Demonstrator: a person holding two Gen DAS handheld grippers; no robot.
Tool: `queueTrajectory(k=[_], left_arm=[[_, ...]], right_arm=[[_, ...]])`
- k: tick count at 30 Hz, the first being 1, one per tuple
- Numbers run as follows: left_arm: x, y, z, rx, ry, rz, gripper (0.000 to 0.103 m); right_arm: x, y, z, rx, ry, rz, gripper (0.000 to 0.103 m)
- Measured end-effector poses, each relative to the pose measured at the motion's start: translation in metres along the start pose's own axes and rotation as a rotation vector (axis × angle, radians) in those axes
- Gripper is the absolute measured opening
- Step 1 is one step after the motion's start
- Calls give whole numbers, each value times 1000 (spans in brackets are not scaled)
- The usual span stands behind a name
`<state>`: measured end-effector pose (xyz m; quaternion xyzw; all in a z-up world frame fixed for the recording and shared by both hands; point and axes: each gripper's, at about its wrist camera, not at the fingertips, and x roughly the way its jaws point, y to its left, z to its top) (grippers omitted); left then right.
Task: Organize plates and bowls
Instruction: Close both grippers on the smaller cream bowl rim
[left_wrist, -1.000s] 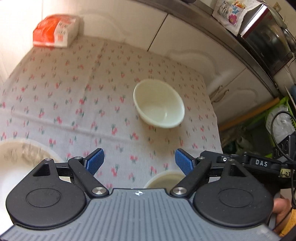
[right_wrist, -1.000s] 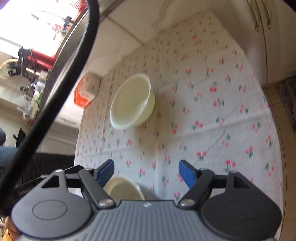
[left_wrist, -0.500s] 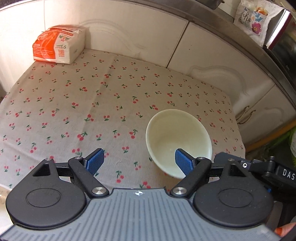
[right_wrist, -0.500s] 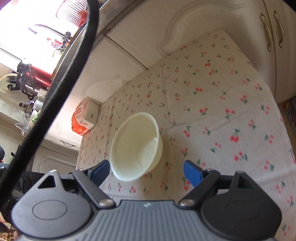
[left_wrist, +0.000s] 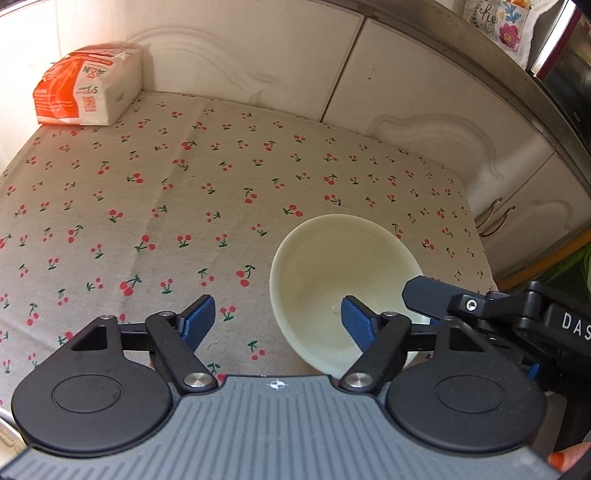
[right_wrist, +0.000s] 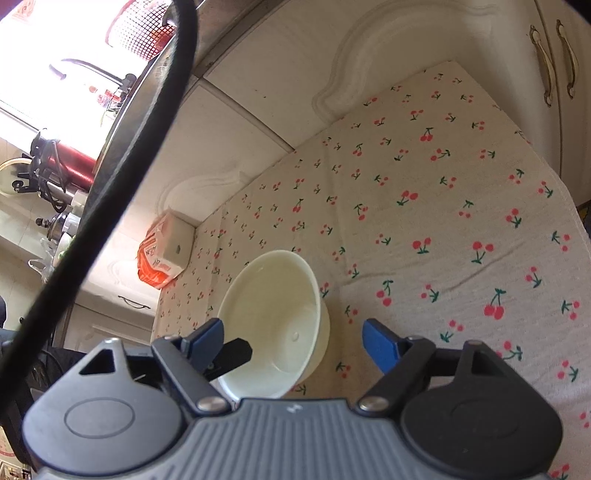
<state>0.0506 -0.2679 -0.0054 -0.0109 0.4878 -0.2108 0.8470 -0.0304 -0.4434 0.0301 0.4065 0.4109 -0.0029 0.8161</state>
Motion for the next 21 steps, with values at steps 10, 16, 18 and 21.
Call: queueTrajectory(k=[10, 16, 18, 21], left_arm=[[21, -8, 1, 6, 33, 7, 48], [25, 0, 5, -12, 29, 6, 39], [26, 2, 6, -15, 25, 9, 36], [26, 4, 5, -24, 15, 9, 33]], right_arm=[[4, -5, -2, 7, -12, -5, 53], [4, -3, 0, -3, -30, -5, 45], [5, 0, 1, -17, -38, -6, 41], [6, 1, 0, -35, -40, -10, 34]])
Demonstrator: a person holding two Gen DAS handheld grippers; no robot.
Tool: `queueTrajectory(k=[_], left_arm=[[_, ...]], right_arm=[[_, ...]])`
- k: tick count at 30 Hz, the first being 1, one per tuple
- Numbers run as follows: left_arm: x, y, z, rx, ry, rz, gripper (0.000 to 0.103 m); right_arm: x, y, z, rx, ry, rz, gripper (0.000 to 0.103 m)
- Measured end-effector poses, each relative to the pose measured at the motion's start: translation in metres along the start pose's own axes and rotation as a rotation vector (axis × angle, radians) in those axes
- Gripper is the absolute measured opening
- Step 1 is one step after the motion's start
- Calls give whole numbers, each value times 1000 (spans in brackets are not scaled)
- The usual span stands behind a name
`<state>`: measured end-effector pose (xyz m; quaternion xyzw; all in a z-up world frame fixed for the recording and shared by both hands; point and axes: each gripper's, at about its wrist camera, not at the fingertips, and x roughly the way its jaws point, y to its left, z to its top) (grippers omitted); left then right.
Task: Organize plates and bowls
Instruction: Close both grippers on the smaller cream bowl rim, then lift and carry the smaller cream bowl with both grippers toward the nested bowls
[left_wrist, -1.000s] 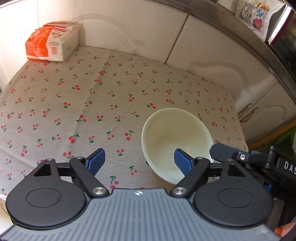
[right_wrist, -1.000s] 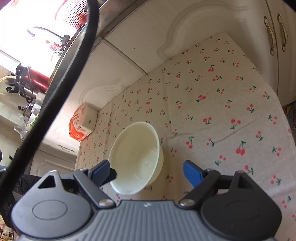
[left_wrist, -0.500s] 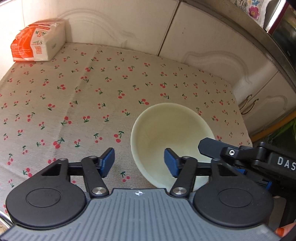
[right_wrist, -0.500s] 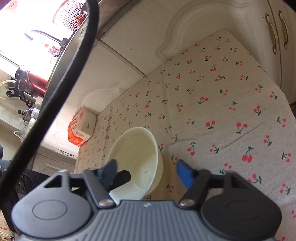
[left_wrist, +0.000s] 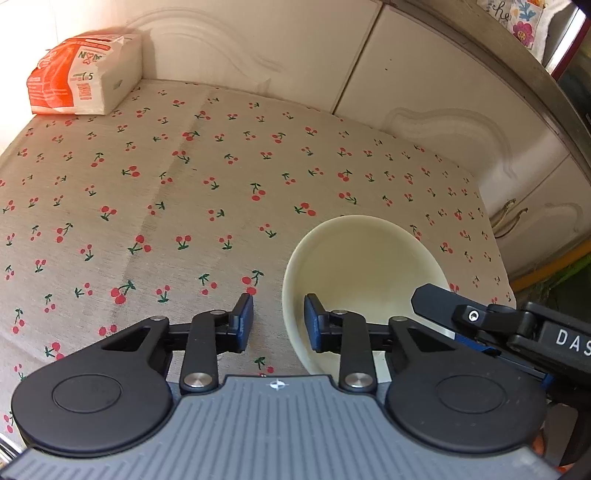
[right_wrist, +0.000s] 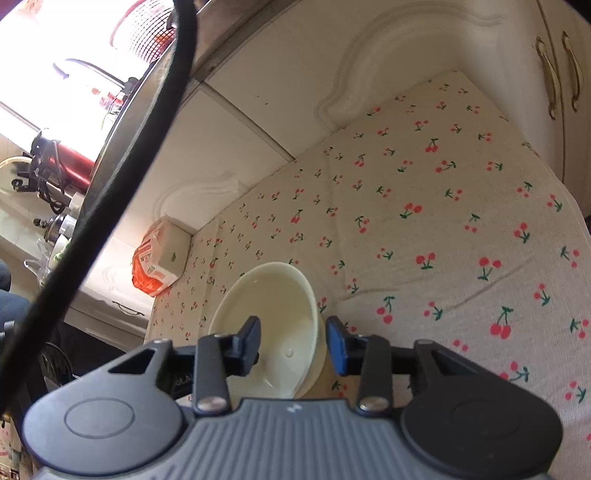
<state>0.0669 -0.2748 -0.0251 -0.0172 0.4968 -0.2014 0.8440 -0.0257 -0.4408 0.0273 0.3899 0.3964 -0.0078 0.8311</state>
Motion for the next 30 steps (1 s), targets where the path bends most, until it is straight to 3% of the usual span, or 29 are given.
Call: queueTrajectory(k=[6, 12, 23, 30], left_arm=[[-2, 4, -4, -17, -8, -23, 22], [-4, 8, -11, -8, -26, -35, 22], [-4, -10, -31, 128, -70, -25, 22], [-5, -7, -34, 159, -78, -49, 21]], right_arm=[[1, 1, -3, -29, -1, 8, 20], [0, -2, -9, -44, -16, 33, 19], [-2, -13, -14, -53, -32, 84, 17], [-6, -15, -21, -60, -68, 111, 16]])
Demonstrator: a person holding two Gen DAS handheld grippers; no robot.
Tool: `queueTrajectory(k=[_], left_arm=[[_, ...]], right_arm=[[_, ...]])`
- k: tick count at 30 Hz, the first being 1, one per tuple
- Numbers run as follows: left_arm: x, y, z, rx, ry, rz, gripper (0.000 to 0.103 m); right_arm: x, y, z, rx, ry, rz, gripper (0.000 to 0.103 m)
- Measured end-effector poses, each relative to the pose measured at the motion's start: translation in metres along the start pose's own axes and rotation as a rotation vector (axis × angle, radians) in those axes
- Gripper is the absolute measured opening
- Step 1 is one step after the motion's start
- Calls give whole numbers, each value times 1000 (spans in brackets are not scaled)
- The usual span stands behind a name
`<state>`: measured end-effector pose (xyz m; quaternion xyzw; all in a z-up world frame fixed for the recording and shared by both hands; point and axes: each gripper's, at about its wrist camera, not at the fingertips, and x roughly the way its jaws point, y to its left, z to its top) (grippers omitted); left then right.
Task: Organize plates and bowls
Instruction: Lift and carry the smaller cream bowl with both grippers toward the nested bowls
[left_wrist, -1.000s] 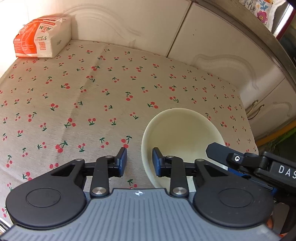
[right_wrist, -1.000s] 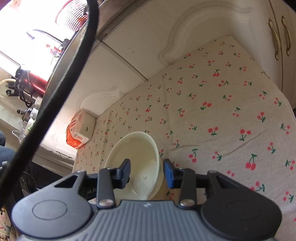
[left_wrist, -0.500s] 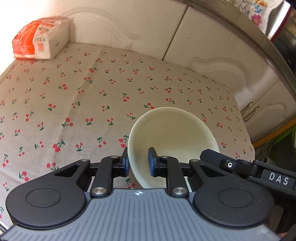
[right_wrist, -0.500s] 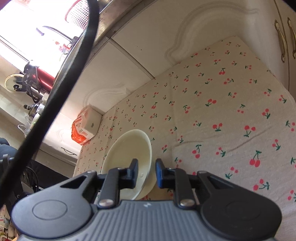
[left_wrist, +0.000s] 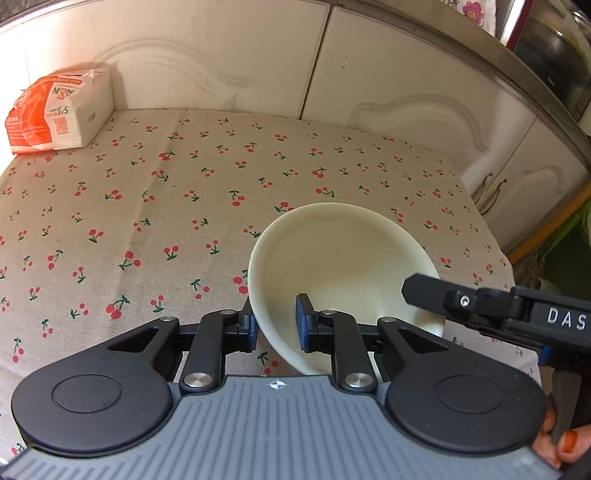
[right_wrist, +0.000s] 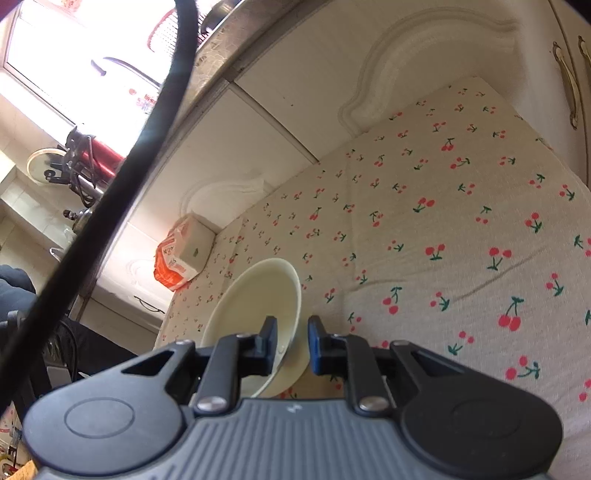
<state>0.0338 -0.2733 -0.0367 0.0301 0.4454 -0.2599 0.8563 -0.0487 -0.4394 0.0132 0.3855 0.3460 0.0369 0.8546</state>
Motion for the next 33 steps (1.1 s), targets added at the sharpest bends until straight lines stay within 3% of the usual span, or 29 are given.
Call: queueTrajectory(k=[4, 9, 17, 26, 33], left_arm=[[-9, 5, -1, 23, -17, -35, 21], [-27, 1, -4, 58, -99, -58, 21], [-85, -7, -31, 62, -205, -103, 20], [-169, -14, -72, 76, -241, -143, 20], [-208, -12, -110, 84, -246, -184, 21]], right_arm=[[-8, -1, 0, 4, -34, 36, 15], [-22, 7, -4, -32, -99, 49, 15], [-64, 33, -21, -51, -171, 79, 14], [-126, 67, -52, -47, -196, 85, 14], [-161, 82, -94, -31, -229, 79, 14]])
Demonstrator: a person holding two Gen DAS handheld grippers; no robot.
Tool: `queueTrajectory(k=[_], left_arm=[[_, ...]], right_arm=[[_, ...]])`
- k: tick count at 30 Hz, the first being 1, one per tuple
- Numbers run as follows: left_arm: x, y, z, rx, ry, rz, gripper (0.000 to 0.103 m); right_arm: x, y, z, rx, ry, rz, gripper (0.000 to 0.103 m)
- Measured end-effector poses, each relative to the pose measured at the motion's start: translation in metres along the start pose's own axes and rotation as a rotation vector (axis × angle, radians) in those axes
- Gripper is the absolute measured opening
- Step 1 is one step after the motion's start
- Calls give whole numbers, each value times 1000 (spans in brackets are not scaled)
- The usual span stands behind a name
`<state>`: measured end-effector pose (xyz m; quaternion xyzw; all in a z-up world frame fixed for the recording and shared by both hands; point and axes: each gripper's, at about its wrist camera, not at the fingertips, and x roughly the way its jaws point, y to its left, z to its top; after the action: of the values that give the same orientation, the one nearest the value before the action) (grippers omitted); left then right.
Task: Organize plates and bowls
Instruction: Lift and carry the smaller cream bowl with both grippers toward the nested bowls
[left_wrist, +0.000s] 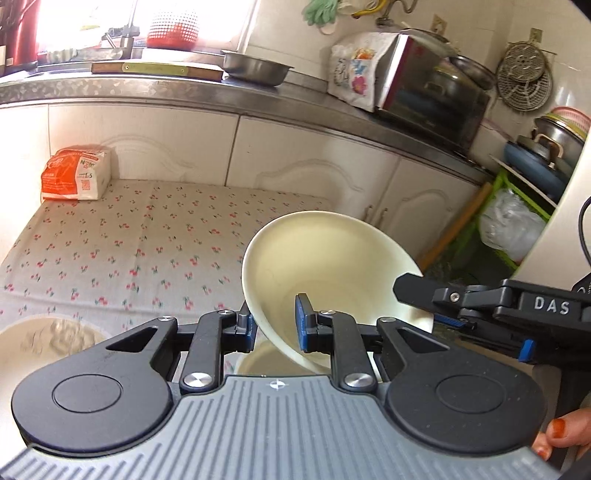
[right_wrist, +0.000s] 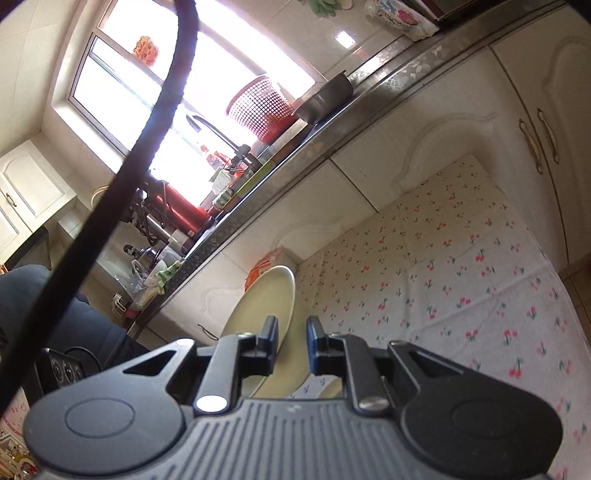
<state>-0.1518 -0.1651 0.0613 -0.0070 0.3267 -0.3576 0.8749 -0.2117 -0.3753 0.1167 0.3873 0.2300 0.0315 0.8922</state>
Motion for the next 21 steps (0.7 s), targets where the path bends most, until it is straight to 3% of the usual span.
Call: queueTrajectory(k=[6, 11, 21], left_arm=[[-33, 5, -22, -21, -6, -25, 21], [-39, 2, -34, -77, -20, -33, 21], [-3, -3, -34, -103, -2, -11, 21]], right_arm=[[-24, 11, -31, 23, -19, -8, 14], [-44, 14, -61, 26, -25, -28, 14], [-33, 3, -71, 37, -35, -100, 14]])
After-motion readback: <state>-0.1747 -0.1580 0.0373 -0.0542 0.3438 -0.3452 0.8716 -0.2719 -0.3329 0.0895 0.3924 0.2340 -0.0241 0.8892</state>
